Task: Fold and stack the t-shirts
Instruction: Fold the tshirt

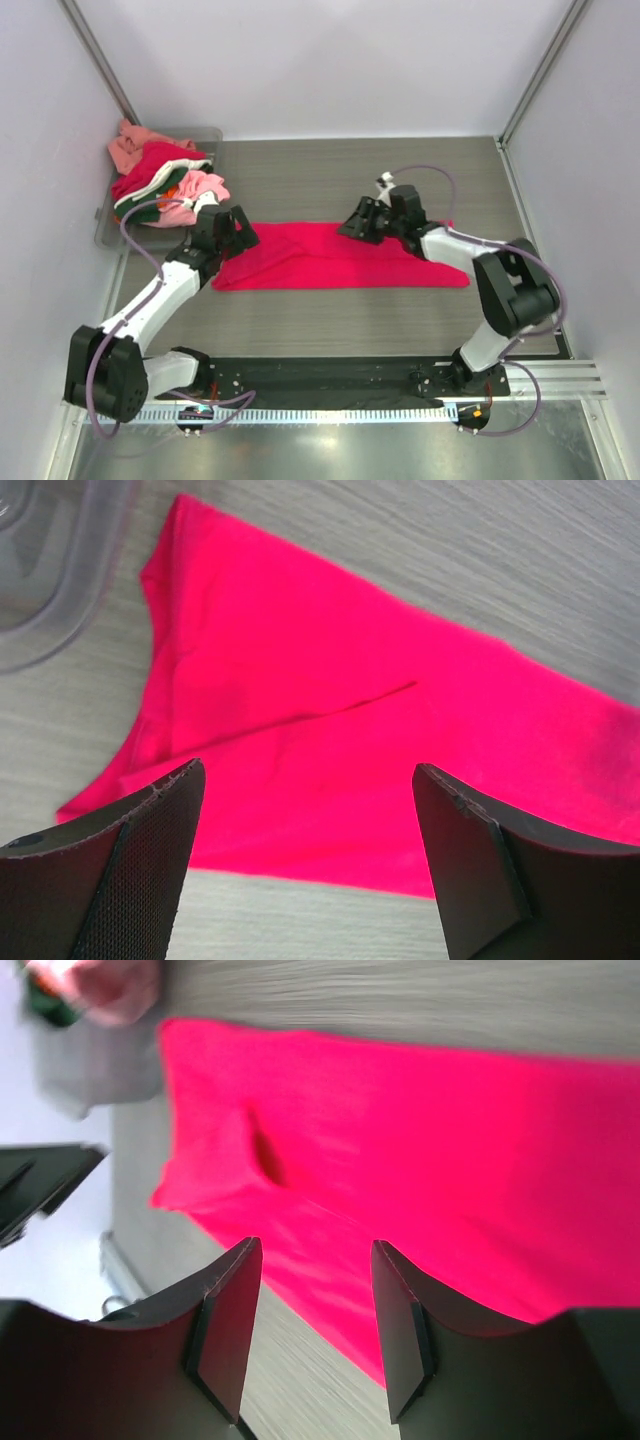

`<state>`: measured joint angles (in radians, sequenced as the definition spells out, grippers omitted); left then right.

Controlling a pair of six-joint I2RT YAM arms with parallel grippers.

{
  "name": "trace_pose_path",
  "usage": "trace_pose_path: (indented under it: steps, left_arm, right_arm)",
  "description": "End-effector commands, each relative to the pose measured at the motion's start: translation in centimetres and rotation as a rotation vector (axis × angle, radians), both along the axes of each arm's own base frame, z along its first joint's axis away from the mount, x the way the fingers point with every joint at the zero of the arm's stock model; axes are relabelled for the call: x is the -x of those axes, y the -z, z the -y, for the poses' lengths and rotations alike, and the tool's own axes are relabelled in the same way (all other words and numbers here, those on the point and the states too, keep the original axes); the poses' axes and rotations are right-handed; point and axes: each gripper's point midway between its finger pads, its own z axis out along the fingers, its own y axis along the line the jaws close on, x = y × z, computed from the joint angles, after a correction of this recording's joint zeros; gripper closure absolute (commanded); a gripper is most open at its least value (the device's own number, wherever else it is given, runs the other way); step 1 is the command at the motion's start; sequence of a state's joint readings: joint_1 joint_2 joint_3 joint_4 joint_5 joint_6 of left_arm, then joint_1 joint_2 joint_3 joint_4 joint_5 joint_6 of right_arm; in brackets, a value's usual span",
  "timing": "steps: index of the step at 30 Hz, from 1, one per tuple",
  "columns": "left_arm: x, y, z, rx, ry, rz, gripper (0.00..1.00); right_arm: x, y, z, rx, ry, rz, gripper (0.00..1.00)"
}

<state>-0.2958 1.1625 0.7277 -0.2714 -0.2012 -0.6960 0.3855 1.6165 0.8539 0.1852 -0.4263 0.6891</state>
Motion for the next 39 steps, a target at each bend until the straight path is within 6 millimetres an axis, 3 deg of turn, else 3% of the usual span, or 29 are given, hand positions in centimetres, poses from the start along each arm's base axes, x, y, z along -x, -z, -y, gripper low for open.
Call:
trace_pose_path:
  steps: [1, 2, 3, 4, 6, 7, 10, 11, 15, 19, 24, 34, 39]
  left_arm:
    - [-3.0, -2.5, 1.2, 0.028, 0.021, 0.064, 0.15]
    - [-3.3, -2.4, 1.4, 0.025, 0.026, 0.053, 0.15]
    - [-3.7, -2.2, 1.7, 0.03, 0.033, 0.04, 0.15]
    - [-4.0, -1.3, 2.0, 0.029, 0.036, 0.007, 0.15]
    - [-4.8, -1.2, 2.7, 0.043, 0.055, -0.01, 0.14]
    - [-5.0, 0.0, 2.9, 0.047, 0.056, -0.049, 0.12]
    - [-5.7, 0.7, 3.2, 0.056, 0.039, -0.087, 0.1]
    - [-5.8, 1.9, 3.2, 0.05, 0.03, -0.125, 0.09]
    - [-6.9, 3.9, 3.0, 0.06, -0.014, -0.222, 0.09]
    - [-6.9, 6.9, 1.9, 0.084, -0.071, -0.313, 0.1]
    - [-6.6, 8.8, 1.2, 0.051, -0.107, -0.354, 0.11]
    - [-5.9, 10.4, 0.1, -0.015, -0.134, -0.434, 0.11]
    - [-5.7, 10.5, -0.3, -0.037, -0.142, -0.436, 0.11]
  right_arm:
    - [-1.1, -4.5, -6.6, -0.151, -0.198, 0.136, 0.47]
    - [-1.4, -4.3, -7.4, -0.155, -0.213, 0.133, 0.47]
    - [-1.8, -5.2, -8.8, -0.168, -0.236, 0.159, 0.47]
    - [-2.2, -3.6, -9.5, -0.159, -0.244, 0.127, 0.47]
    - [-2.7, -4.2, -11.2, -0.191, -0.284, 0.127, 0.47]
    - [-2.7, -2.6, -12.0, -0.188, -0.298, 0.097, 0.47]
    - [-3.1, -2.1, -13.9, -0.218, -0.324, 0.087, 0.47]
    - [-3.2, -0.6, -14.4, -0.216, -0.329, 0.063, 0.46]
    - [-3.2, 1.0, -16.5, -0.234, -0.376, 0.028, 0.46]
    - [-2.6, 2.0, -17.1, -0.262, -0.394, 0.001, 0.46]
    - [-0.9, 2.8, -17.4, -0.251, -0.439, -0.018, 0.47]
    - [2.6, 2.5, -16.6, -0.261, -0.536, -0.012, 0.48]
    - [6.0, 1.3, -15.5, -0.28, -0.658, 0.024, 0.49]
